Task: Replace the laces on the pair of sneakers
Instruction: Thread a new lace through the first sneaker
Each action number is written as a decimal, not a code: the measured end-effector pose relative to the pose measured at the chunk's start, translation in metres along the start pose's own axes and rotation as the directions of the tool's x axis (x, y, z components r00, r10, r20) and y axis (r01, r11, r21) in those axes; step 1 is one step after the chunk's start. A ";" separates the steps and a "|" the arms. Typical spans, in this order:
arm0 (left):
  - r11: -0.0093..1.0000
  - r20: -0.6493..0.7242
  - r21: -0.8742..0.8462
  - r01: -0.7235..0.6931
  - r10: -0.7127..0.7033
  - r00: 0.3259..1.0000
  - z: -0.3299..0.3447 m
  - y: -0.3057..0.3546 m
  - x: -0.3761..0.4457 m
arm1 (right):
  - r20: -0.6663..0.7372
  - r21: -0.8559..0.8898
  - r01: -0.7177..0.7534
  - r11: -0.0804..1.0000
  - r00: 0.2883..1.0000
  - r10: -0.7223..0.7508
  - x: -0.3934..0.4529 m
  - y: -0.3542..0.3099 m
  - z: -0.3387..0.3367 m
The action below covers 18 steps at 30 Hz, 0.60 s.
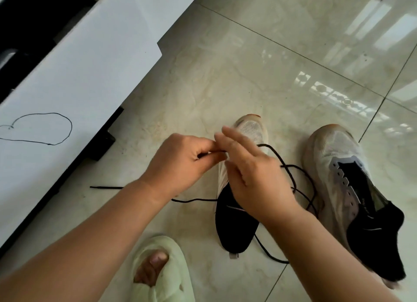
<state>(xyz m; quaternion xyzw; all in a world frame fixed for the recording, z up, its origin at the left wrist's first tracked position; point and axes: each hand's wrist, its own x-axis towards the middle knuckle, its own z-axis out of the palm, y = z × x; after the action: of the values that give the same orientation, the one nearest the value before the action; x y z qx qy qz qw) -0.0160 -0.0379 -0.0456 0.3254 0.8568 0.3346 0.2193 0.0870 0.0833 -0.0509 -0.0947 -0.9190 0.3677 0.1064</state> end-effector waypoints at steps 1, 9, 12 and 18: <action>0.999 0.009 -0.007 -0.040 0.040 0.999 0.000 0.005 0.003 | 0.018 0.023 -0.016 1.000 1.000 0.016 0.001 0.000 0.002; 0.992 0.147 0.088 0.089 -0.102 0.984 0.002 -0.024 -0.002 | -0.122 -0.004 -0.209 0.978 0.971 0.207 0.004 0.031 -0.008; 0.979 0.133 0.168 0.117 -0.141 0.981 0.007 -0.030 -0.004 | -0.149 -0.022 -0.220 0.975 0.965 0.214 0.004 0.033 -0.009; 0.944 0.026 -0.148 0.294 -0.293 0.956 0.012 -0.019 0.001 | -0.225 -0.063 -0.310 0.949 0.930 0.289 -0.011 0.024 -0.008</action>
<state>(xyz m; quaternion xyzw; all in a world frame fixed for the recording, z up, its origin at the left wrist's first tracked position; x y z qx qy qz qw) -0.0167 -0.0428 -0.0676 0.1773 0.8675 0.3614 0.2922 0.1016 0.1029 -0.0630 -0.2777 -0.8938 0.3221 0.1420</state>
